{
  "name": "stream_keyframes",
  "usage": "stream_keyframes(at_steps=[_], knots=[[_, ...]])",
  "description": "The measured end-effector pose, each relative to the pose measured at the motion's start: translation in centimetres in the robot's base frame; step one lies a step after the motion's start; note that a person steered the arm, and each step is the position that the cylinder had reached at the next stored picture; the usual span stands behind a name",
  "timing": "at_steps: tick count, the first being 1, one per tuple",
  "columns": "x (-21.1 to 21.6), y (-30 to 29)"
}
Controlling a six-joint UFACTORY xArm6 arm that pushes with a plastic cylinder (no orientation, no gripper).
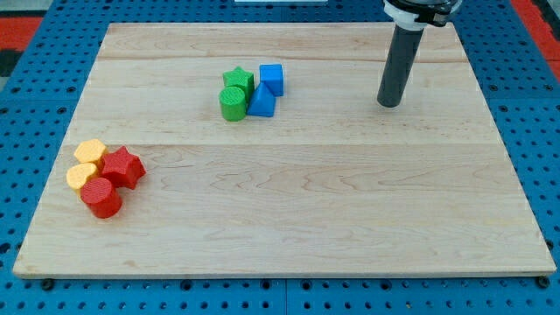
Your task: Place your hand below the blue triangle
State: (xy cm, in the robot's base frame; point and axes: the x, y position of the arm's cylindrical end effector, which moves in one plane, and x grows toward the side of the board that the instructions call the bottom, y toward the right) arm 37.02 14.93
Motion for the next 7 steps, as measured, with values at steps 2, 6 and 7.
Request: stream_keyframes(at_steps=[2, 6, 7], knots=[[3.3, -0.2], [8.6, -15.4], [8.4, -15.4]])
